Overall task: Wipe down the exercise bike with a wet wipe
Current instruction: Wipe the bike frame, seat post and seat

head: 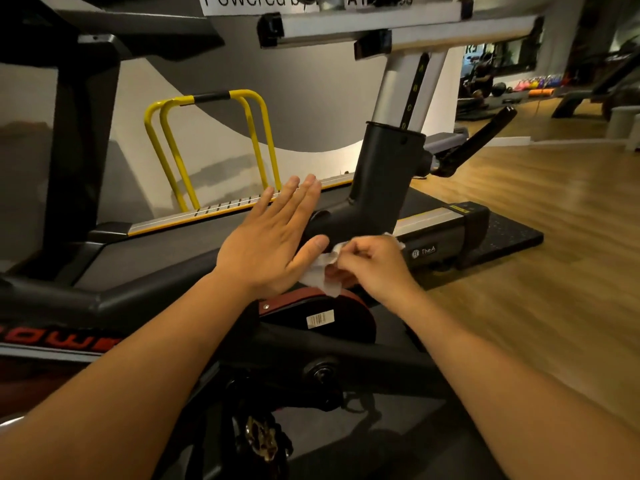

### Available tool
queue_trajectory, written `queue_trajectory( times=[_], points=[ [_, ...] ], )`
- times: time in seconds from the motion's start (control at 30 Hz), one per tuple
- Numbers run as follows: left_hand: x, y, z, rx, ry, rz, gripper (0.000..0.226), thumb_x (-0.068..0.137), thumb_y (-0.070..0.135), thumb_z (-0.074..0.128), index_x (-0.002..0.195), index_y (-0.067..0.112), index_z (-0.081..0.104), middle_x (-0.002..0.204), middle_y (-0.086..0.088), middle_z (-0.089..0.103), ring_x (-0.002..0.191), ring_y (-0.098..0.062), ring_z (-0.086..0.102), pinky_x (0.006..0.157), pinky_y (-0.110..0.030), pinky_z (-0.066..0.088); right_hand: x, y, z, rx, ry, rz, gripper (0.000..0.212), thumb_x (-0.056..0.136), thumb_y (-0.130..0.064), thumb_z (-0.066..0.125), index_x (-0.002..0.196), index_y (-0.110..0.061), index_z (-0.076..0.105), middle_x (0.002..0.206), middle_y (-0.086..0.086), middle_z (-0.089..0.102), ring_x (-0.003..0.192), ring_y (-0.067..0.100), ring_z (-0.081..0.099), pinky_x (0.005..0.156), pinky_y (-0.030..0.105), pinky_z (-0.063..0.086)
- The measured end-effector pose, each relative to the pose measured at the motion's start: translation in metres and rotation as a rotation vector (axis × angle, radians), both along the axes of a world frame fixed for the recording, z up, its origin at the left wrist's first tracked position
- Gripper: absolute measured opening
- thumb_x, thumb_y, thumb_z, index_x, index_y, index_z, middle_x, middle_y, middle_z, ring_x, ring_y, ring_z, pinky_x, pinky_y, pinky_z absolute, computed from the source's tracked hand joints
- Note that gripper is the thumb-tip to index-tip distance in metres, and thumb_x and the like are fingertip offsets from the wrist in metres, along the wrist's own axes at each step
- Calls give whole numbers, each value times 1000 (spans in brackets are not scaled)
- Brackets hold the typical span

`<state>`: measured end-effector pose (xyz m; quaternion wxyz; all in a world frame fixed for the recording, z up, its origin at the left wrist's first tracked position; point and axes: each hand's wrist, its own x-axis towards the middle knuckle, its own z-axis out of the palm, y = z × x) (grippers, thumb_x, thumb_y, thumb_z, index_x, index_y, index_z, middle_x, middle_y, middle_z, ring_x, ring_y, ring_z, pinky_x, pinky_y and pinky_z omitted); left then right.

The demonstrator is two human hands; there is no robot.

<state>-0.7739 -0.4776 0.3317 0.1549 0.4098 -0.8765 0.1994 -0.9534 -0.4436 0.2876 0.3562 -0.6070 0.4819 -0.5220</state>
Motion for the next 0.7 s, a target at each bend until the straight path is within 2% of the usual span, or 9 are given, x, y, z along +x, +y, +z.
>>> queue_trajectory(
  times=[0.07,0.17,0.2,0.3,0.4,0.5,0.57,0.63,0.7],
  points=[
    [4,4,-3,51,28,-23,73,97,60,5,156,19,-12,163,4,-12,149,-7,-17,124,-35,-3,-13,-8,20,-8,3,-25,10,81,0,66,74,-4,72,74,17,72,67,27,71,61,37,60],
    [6,10,-8,49,40,-34,74,97,60,5,156,18,-11,162,4,-12,149,-6,-15,123,-31,-5,-38,-19,74,-94,-322,-108,10,88,-8,65,80,-12,69,71,5,72,65,20,71,55,29,56],
    [6,11,-9,42,48,-35,75,97,60,5,156,17,-9,163,2,-9,150,-7,-13,124,-32,-5,-39,-21,81,-138,-371,-120,11,89,-9,64,79,-13,67,69,3,71,62,17,70,53,27,54],
    [3,12,-9,48,111,-12,75,98,61,8,157,17,-5,165,0,-4,150,-6,-10,123,-29,-5,-24,-18,55,-126,-249,-53,10,89,-7,64,81,-11,68,74,5,72,66,16,72,56,29,56],
    [-1,16,-5,130,205,10,71,100,60,19,156,26,-10,159,13,-12,142,3,-15,116,-15,-13,-18,-13,39,-41,-127,46,15,90,-10,64,102,-16,71,82,3,75,76,16,74,71,31,60],
    [2,16,-5,62,115,-62,63,100,58,22,154,40,-5,164,9,-10,151,-11,-4,124,-33,0,-22,-12,45,-75,-109,101,33,92,-7,61,116,-30,63,86,3,75,78,16,73,73,31,60],
    [7,13,-7,18,-10,-50,58,100,55,22,154,43,5,166,3,-3,153,-22,5,124,-39,6,-24,-10,41,-102,-111,106,31,91,-8,63,113,-29,58,88,6,75,79,19,74,73,36,61],
    [8,13,-7,1,-53,-18,55,101,54,21,154,42,15,165,0,4,152,-25,11,124,-40,10,-29,-9,31,-171,-125,-33,27,88,-10,68,103,-22,49,86,9,73,75,21,73,72,40,61],
    [7,16,-7,-4,-53,-6,54,101,54,20,154,42,21,165,-1,8,151,-25,16,123,-38,10,-40,-14,22,-319,4,-342,26,86,-18,71,89,-21,45,80,6,66,71,19,67,69,38,59]
  ],
)
